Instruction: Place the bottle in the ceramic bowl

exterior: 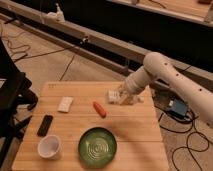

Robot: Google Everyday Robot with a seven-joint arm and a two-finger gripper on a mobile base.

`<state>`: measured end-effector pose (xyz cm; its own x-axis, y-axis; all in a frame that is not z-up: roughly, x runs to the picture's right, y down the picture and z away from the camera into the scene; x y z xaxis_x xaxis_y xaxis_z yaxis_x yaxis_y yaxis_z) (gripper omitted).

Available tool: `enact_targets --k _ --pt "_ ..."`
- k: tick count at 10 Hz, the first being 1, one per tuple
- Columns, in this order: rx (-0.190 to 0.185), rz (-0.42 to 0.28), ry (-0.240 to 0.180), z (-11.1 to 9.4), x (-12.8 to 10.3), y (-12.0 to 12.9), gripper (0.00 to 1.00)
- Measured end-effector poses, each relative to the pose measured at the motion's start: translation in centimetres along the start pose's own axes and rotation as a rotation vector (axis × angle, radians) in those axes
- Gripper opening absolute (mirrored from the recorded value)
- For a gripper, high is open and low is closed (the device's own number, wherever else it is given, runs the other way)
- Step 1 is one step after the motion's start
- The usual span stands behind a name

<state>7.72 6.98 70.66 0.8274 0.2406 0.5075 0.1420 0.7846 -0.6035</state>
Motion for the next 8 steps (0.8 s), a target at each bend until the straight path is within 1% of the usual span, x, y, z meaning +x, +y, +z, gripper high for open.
enact_targets --k 2,3,5,6,8 --pt "-0.063 -0.005 0.016 0.5 -1.5 3.2 0.0" --pt "-0.089 -0.003 0.021 0.6 -2.1 4.5 0.0" --pt "-0.145 0.022 0.043 0.4 -2.6 6.8 0.0" --pt "-0.158 0.031 0.049 0.3 -2.6 7.3 0.0" --pt "-0.158 0.033 0.049 0.3 -2.5 7.3 0.0"
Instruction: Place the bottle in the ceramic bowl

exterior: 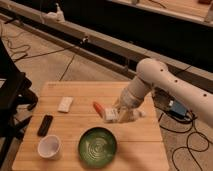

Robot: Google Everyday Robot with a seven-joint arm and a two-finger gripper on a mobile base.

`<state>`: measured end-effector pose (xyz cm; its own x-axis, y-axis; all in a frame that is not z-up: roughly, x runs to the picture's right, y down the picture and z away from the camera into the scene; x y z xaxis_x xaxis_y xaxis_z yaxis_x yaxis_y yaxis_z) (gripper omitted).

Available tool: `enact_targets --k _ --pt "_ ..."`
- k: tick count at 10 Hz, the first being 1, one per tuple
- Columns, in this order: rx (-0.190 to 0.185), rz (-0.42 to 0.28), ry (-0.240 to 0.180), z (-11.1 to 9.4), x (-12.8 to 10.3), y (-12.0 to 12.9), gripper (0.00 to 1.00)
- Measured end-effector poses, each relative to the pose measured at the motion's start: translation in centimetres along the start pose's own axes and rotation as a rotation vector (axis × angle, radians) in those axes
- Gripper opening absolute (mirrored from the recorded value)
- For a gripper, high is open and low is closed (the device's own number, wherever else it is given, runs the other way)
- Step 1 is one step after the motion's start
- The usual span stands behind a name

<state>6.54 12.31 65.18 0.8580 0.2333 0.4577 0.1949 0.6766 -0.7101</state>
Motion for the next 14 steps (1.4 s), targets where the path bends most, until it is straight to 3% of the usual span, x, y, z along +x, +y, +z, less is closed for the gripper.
enact_targets --k 5,7,10,14 --pt "-0.001 -0.001 0.001 0.0 0.0 -0.1 0.0" --pt "-0.007 -0.036 0.018 0.6 -0.8 0.7 0.0" --pt "-0.009 -0.109 -0.02 2.9 -4.1 2.4 0.0" --pt "-0.057 -0.189 -0.078 7.5 -7.8 4.4 0.0"
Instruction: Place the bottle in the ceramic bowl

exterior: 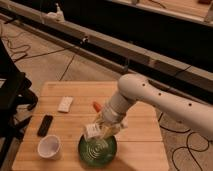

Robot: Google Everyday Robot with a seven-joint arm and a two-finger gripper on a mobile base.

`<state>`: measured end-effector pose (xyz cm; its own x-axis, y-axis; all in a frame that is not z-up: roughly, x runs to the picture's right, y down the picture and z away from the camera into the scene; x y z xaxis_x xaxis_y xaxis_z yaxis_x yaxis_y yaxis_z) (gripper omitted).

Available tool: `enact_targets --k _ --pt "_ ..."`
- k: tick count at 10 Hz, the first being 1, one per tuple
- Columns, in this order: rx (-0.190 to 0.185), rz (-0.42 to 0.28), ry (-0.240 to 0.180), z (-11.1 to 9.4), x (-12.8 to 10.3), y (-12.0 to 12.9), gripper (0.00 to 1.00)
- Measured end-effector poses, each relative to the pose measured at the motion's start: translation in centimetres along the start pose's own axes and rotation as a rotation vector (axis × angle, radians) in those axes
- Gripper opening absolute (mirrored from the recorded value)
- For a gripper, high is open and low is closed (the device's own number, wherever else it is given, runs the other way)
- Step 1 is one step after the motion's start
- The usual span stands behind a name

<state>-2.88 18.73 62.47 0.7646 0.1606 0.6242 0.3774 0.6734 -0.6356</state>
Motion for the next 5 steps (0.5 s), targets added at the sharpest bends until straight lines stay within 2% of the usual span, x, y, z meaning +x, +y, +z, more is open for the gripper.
enact_targets --k 3,5 --pt "-0.054 -0.026 -0.047 3.5 -1.1 0.5 0.0" --pt "-0.09 -0.029 -0.082 5.2 -1.4 0.5 0.12"
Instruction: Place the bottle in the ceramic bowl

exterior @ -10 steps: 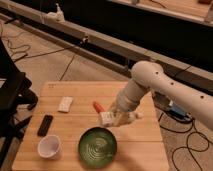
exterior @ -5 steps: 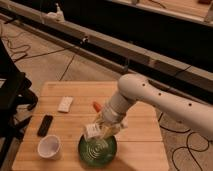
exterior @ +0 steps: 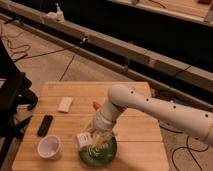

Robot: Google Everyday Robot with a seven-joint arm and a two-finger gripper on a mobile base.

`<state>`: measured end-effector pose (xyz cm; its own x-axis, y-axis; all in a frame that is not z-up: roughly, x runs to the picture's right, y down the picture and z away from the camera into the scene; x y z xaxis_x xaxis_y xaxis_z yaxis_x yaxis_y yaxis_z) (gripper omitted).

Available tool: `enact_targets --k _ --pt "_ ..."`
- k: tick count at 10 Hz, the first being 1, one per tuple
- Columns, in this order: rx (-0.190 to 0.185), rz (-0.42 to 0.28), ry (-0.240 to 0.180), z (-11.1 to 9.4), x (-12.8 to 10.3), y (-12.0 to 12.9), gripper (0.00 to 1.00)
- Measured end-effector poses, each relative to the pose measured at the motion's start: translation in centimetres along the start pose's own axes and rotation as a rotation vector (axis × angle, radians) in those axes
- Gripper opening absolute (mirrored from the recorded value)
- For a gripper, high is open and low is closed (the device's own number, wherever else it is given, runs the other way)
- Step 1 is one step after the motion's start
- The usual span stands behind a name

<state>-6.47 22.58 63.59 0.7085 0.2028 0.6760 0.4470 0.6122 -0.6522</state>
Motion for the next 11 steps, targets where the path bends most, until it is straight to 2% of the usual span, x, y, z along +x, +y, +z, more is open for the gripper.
enact_targets --k 3,9,11 --pt "-0.038 0.021 -0.089 0.9 0.2 -0.5 0.42" --pt "-0.039 0.028 -0.094 1.0 0.4 -0.5 0.44" --pt "-0.057 0.092 -0.113 2.5 2.4 -0.4 0.44"
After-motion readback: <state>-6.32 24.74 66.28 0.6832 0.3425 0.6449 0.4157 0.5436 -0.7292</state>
